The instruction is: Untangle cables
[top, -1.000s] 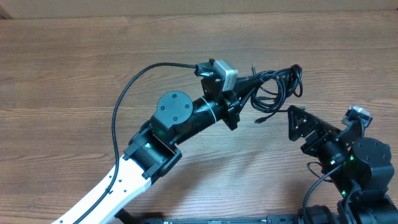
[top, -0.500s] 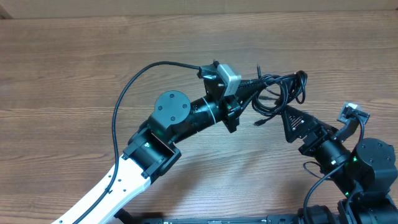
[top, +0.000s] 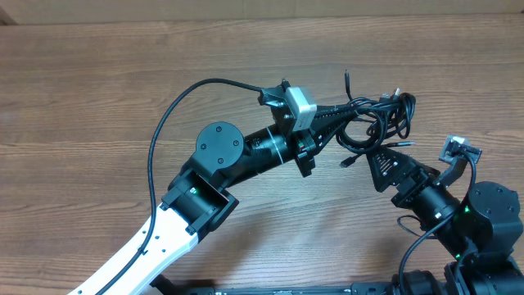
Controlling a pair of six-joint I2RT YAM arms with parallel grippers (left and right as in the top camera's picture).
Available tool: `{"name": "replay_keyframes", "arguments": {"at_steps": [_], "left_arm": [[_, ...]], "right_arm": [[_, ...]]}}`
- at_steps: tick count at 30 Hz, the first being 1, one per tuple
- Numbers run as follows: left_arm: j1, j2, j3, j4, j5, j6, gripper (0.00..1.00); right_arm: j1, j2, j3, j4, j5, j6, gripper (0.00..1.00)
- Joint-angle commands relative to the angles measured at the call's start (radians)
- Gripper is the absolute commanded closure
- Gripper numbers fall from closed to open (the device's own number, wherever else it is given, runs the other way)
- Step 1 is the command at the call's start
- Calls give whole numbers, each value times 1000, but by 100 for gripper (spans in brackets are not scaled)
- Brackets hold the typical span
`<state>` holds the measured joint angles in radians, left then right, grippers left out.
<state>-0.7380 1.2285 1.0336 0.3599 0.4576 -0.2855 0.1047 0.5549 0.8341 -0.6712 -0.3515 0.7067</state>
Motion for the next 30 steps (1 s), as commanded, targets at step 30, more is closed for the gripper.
{"name": "replay_keyframes", "arguments": {"at_steps": [30], "left_arm": [[186, -24, 25, -74, 95, -154, 96]], "right_arm": [[-3, 2, 5, 216, -231, 188, 19]]}}
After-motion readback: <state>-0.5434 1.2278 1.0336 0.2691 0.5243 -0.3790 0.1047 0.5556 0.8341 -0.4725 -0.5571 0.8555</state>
